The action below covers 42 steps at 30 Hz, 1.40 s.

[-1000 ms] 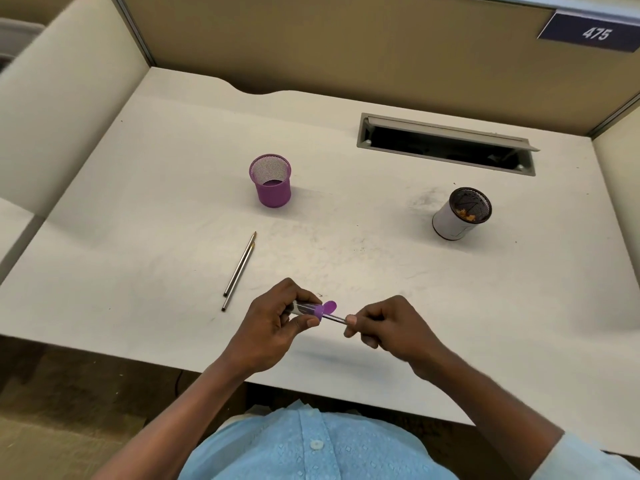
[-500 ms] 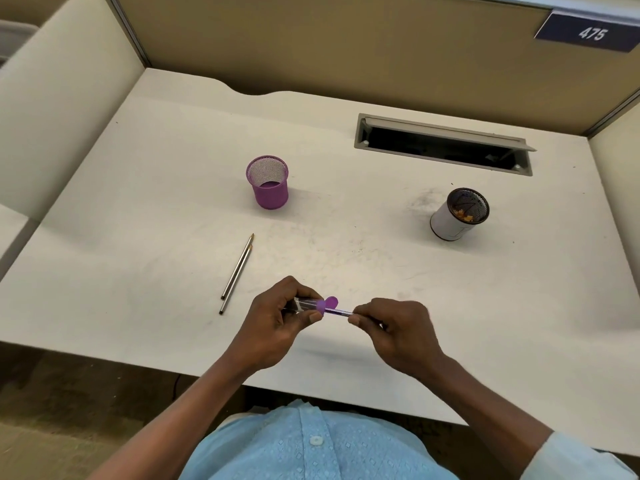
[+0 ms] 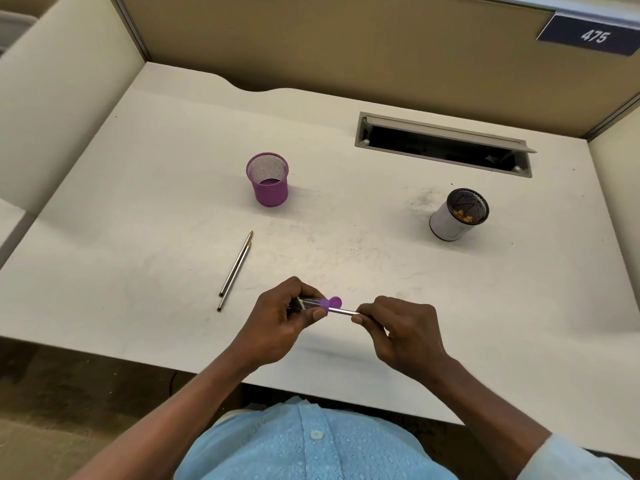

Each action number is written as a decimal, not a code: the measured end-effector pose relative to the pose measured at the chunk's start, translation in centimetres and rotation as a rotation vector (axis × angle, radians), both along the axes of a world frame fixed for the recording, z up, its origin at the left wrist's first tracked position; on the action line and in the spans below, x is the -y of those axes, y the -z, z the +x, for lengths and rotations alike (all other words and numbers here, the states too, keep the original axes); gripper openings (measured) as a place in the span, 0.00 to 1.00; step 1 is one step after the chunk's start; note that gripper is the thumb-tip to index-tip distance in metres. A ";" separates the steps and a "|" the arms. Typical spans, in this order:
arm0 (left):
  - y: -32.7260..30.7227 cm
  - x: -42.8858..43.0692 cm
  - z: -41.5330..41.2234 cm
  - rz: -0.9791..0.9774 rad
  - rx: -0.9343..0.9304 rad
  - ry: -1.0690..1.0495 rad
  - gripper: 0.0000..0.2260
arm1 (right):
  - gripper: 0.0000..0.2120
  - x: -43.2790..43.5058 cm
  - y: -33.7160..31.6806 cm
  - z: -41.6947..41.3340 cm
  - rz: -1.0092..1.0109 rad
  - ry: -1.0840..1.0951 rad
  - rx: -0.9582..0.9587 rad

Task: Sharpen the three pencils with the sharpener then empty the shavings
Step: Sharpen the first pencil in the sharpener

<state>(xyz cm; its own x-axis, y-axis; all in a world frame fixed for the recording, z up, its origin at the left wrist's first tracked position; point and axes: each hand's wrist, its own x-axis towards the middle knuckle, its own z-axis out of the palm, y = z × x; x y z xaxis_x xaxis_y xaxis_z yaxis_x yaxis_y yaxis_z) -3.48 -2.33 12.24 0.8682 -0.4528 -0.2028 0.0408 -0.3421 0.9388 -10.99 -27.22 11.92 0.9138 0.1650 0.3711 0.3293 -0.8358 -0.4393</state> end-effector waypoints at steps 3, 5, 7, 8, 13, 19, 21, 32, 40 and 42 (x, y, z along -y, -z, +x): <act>0.0 -0.4 0.0 -0.010 0.033 0.034 0.08 | 0.09 -0.4 -0.8 0.8 0.469 0.135 -0.577; 0.0 -0.8 0.1 0.002 0.034 0.084 0.09 | 0.12 0.1 -1.5 1.5 0.792 0.207 -1.052; -0.1 -0.8 0.3 0.012 0.036 0.092 0.09 | 0.13 0.4 -1.7 1.7 0.860 0.188 -1.183; -0.1 -0.8 0.4 0.015 0.033 0.085 0.09 | 0.12 0.3 -1.6 1.6 0.851 0.178 -1.149; -0.1 -0.7 1.0 0.012 -0.036 0.027 0.06 | 0.05 -0.1 -0.6 0.5 0.376 0.085 -0.321; 0.0 -0.4 0.7 0.003 -0.020 0.021 0.07 | 0.06 -0.8 -0.2 0.3 0.231 0.090 -0.227; -0.1 -0.6 0.8 0.023 0.013 0.066 0.09 | 0.09 -0.4 -0.9 1.2 0.655 0.184 -0.771; -0.1 -0.7 1.1 0.014 -0.078 0.032 0.05 | 0.04 0.1 -0.5 0.5 0.325 0.025 -0.282; -0.2 -0.6 0.7 0.012 -0.050 0.067 0.08 | 0.10 -0.7 -0.7 0.7 0.595 0.205 -0.674; -0.2 -0.7 0.7 0.023 -0.036 0.113 0.09 | 0.12 -0.2 -1.4 1.4 0.881 0.305 -1.139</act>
